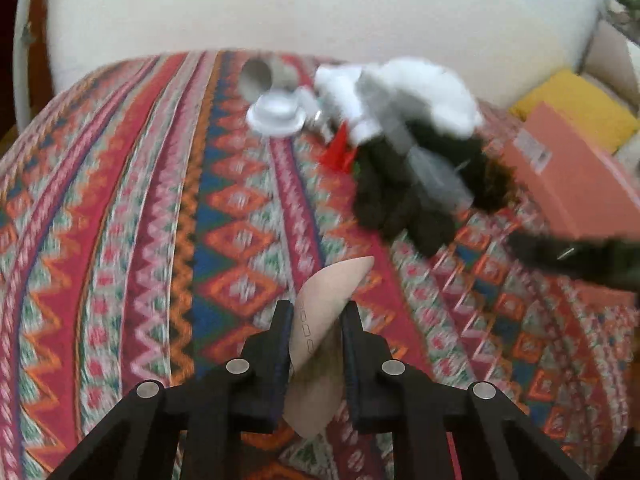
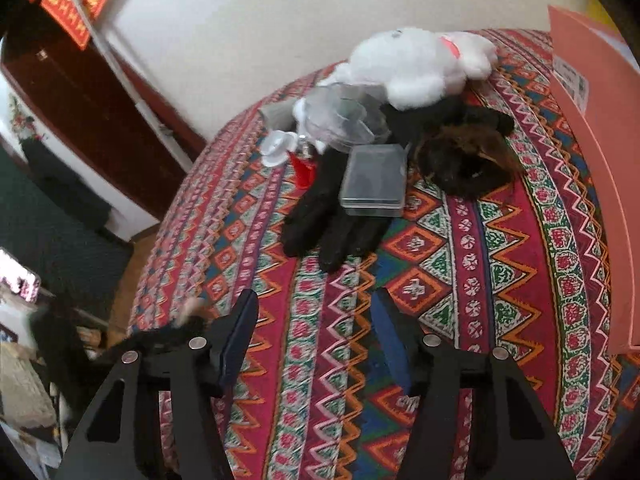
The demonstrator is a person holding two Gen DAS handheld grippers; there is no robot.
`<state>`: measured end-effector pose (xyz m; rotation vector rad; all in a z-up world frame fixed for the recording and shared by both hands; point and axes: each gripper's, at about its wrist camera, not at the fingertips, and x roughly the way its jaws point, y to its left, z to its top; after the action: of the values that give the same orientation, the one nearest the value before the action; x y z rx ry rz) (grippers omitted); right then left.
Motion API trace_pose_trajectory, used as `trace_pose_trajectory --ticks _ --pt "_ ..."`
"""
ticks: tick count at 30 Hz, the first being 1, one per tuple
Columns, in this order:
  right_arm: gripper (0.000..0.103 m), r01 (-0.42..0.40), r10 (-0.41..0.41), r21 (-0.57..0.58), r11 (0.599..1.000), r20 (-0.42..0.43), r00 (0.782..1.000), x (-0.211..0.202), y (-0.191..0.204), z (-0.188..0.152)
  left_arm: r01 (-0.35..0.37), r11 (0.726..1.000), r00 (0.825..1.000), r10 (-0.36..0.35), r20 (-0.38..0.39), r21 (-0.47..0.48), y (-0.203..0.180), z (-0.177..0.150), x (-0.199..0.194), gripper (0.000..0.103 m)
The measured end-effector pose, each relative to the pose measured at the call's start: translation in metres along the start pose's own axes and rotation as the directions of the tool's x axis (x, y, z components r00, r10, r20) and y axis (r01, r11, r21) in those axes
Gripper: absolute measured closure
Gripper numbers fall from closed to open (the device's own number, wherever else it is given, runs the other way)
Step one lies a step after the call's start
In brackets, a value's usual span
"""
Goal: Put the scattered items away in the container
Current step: 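Grasp the beige cardboard piece with the left tool while the right tool grasps the clear flower-bead case, then carry both items over the pink box and open the right tool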
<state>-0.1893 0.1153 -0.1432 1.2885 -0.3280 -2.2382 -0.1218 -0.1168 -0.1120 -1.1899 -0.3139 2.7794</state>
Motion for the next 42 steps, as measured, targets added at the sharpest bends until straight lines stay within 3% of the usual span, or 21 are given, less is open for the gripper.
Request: trace_pose_trajectory --ticks 4,8,11,15,16,18,21,25,28,30,32,36,39,42 --pt "0.036 0.043 -0.043 -0.023 0.999 0.023 0.999 0.015 0.001 0.011 0.033 0.999 0.998 -0.033 0.057 0.002 0.002 0.016 -0.009 0.085" --pt "0.036 0.164 -0.157 -0.068 0.984 0.092 0.983 0.028 0.005 0.031 0.051 0.998 0.998 -0.049 0.041 -0.03 0.013 0.015 0.0 0.085" --pt "0.036 0.24 -0.238 -0.016 0.971 0.08 0.968 0.046 -0.009 0.049 0.058 0.996 0.998 -0.057 0.025 -0.065 0.021 0.018 0.007 0.086" --pt "0.036 0.2 -0.2 0.053 0.978 0.004 0.98 0.08 -0.028 0.065 0.053 0.996 0.998 -0.051 0.025 -0.065 0.021 0.02 0.012 0.085" --pt "0.047 0.203 -0.203 0.059 0.977 -0.003 0.979 0.086 -0.03 0.068 0.052 0.997 0.998 -0.05 0.028 -0.06 0.02 0.021 0.011 0.086" --pt "0.047 0.217 -0.218 0.04 0.975 0.013 0.976 0.086 -0.03 0.069 0.051 0.998 0.998 -0.049 0.037 -0.049 0.018 0.02 0.007 0.086" --pt "0.048 0.185 -0.186 0.027 0.982 0.043 0.982 0.065 -0.024 0.061 0.068 0.997 0.996 -0.065 0.059 -0.042 0.014 0.023 -0.003 0.086" --pt "0.047 0.088 -0.089 0.013 0.996 0.116 0.989 0.006 -0.008 0.045 0.094 0.995 0.99 -0.09 0.105 -0.03 0.002 0.029 -0.023 0.086" --pt "0.047 0.027 -0.029 0.016 1.0 0.196 0.98 -0.038 0.002 0.039 0.106 0.994 0.983 -0.109 0.15 0.026 -0.025 0.039 -0.046 0.086" --pt "0.047 0.011 -0.011 0.002 1.0 0.284 0.959 -0.079 0.007 0.044 0.12 0.988 0.973 -0.137 0.185 0.102 -0.06 0.051 -0.061 0.085" --pt "0.047 0.032 -0.024 -0.016 0.999 0.386 0.922 -0.121 0.01 0.052 0.166 0.974 0.959 -0.196 0.204 0.153 -0.092 0.063 -0.07 0.085" --pt "0.047 0.169 -0.15 0.018 0.985 0.562 0.813 -0.2 -0.014 0.061 0.275 0.932 0.93 -0.321 0.181 0.238 -0.169 0.088 -0.07 0.085" --pt "0.047 0.21 -0.246 0.131 0.969 0.62 0.745 -0.249 -0.054 0.062 0.335 0.885 0.908 -0.395 0.141 0.323 -0.239 0.102 -0.056 0.085" --pt "0.047 0.243 -0.356 0.261 0.934 0.638 0.683 -0.292 -0.101 0.057 0.388 0.841 0.889 -0.45 0.09 0.377 -0.3 0.109 -0.035 0.077"
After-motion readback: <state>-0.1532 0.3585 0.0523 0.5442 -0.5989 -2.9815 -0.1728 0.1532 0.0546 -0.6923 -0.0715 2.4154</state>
